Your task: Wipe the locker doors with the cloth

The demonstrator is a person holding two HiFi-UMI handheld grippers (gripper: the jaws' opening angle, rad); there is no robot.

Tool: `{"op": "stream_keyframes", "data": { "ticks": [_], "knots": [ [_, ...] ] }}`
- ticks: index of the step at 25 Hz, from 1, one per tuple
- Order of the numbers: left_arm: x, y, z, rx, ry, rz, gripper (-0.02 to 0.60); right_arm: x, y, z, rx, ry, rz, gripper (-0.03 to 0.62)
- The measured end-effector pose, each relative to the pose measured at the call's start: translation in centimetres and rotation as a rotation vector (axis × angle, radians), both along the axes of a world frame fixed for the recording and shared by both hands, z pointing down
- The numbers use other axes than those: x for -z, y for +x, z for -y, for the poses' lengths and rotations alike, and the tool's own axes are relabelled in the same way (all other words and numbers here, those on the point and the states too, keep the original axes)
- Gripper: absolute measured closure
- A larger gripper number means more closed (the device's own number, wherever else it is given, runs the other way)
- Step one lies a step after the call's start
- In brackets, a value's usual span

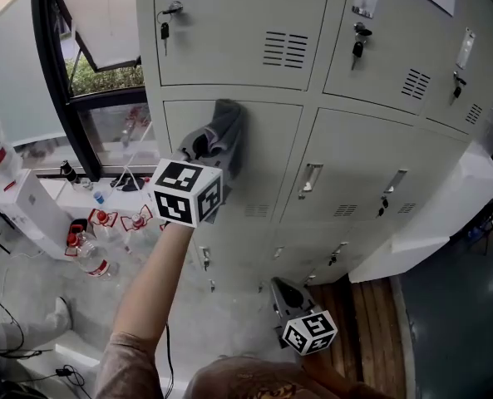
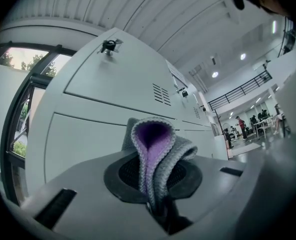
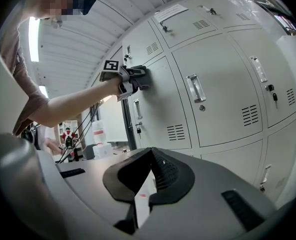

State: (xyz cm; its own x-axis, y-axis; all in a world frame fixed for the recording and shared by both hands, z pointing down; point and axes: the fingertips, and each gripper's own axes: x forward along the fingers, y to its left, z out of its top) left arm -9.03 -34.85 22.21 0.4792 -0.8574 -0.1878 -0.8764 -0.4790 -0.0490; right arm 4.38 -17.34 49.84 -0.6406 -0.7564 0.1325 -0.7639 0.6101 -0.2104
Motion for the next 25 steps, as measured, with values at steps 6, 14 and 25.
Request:
{"op": "stream_keyframes", "data": {
  "ticks": [6, 14, 25],
  "knots": [
    [-0.3, 4.0, 0.5, -0.061, -0.004, 0.014, 0.54, -0.1, 1.0, -0.2, -0.032, -0.004, 0.001, 0.595],
    [-1.5, 8.2, 1.0, -0.122, -0.018, 0.032, 0.54, -0.2, 2.9, -0.7, -0.089, -0.008, -0.002, 0.595],
    [-2.9, 12.5, -0.5, -0.237, -0.048, 0.028, 0.54, 0.0, 4.2, -1.5, -0.132, -0.006, -0.01, 0.595]
  ]
}}
